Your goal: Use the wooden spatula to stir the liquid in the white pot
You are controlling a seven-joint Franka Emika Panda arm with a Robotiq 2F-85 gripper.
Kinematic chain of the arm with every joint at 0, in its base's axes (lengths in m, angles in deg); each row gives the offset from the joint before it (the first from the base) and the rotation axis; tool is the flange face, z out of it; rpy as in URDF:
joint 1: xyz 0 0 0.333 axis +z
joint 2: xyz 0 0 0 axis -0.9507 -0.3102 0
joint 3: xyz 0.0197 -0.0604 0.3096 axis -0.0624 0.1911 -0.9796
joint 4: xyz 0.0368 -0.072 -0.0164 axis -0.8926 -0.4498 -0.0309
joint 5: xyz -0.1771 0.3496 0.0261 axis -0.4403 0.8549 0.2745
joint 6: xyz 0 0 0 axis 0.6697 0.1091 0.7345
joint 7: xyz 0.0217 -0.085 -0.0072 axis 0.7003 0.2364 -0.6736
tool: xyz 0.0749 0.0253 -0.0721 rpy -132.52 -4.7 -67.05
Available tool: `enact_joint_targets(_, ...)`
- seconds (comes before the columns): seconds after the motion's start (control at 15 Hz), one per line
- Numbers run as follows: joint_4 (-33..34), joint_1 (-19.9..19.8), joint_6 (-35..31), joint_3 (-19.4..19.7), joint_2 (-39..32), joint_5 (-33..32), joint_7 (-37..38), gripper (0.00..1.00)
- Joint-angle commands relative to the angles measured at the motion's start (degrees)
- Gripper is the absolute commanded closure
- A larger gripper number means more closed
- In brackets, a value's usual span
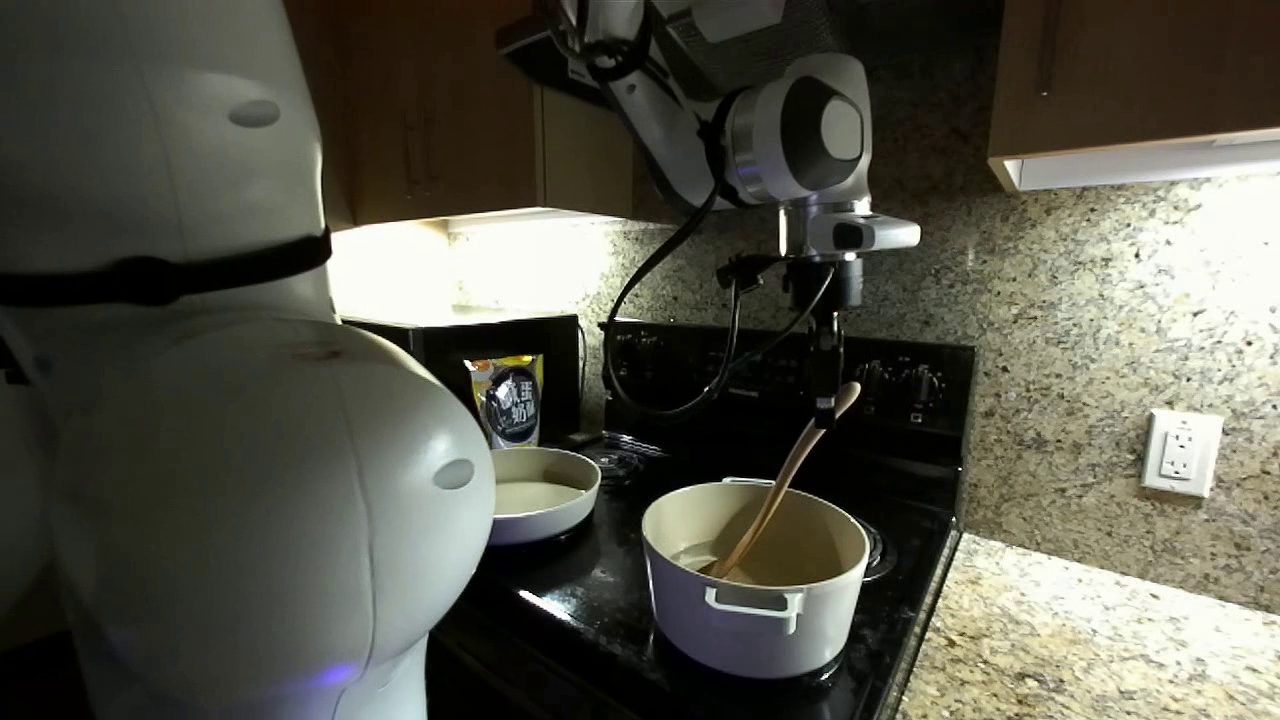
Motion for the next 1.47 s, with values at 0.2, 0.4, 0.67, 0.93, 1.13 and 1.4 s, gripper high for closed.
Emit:
enact_joint_targets(0.2,6.1,-1.3,1.5,2.3,-4.9,-0.3,-0.5,0.9)
enact_joint_targets(0.4,5.7,-1.8,2.0,3.4,-4.3,-0.5,0.2,0.91)
enact_joint_targets(0.67,1.7,-2.2,1.6,4.5,-1.5,1.0,0.9,0.91)
enact_joint_targets(0.93,-3.0,-1.6,0.9,4.0,1.4,2.0,1.4,0.91)
enact_joint_targets(1.13,-4.5,-0.6,0.0,2.5,1.9,3.4,0.9,0.9)
enact_joint_targets(1.4,-1.1,-0.3,1.0,1.0,-0.5,3.6,1.4,0.91)
